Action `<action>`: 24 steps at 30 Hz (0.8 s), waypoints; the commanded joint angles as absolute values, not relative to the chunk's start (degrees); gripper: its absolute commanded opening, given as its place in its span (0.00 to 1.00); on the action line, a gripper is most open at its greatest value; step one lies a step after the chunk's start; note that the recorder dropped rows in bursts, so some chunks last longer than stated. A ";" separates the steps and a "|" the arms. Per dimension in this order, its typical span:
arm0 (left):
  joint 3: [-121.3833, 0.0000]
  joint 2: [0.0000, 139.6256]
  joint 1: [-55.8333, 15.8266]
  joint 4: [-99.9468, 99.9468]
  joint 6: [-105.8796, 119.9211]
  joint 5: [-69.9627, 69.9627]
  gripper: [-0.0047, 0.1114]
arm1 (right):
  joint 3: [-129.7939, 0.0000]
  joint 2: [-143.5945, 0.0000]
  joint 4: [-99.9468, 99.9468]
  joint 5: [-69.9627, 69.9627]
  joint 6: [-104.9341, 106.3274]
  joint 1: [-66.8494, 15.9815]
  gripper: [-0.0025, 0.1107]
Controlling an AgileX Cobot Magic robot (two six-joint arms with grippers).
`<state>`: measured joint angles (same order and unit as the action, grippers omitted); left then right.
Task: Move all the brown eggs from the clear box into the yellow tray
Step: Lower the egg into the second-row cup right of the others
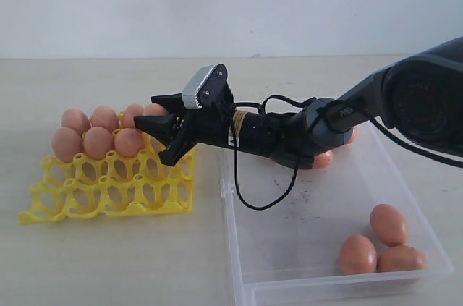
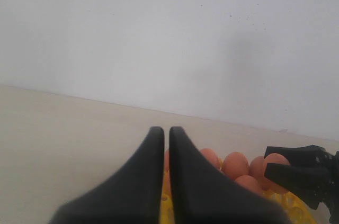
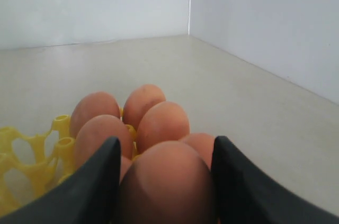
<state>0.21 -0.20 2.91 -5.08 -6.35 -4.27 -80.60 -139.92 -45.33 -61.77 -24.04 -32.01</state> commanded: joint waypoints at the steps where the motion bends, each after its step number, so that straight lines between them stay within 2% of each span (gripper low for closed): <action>1: 0.00 0.00 2.59 -5.12 -6.42 -3.96 0.07 | -80.70 -140.66 -45.69 -60.94 -23.67 -31.93 0.02; 5: 0.00 0.00 2.59 -5.12 -6.42 -3.96 0.07 | -80.70 -140.66 -45.69 -60.94 -24.41 -31.94 0.03; 8: 0.00 0.00 2.59 -5.12 -6.42 -3.96 0.07 | -80.70 -140.66 -45.82 -60.94 -25.55 -31.94 0.09; 14: 0.00 0.00 2.59 -5.12 -6.42 -3.96 0.07 | -80.70 -140.66 -46.03 -60.94 -26.47 -31.94 0.34; 16: 0.00 0.00 2.59 -5.12 -6.42 -3.96 0.07 | -80.70 -140.66 -46.03 -60.94 -26.86 -31.94 0.39; 24: 0.00 0.00 2.59 -5.12 -6.42 -3.96 0.07 | -80.70 -140.66 -47.34 -60.94 -27.80 -31.94 0.42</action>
<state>0.21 -0.20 2.91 -5.08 -6.35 -4.27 -80.77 -140.01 -45.55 -61.99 -27.35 -32.01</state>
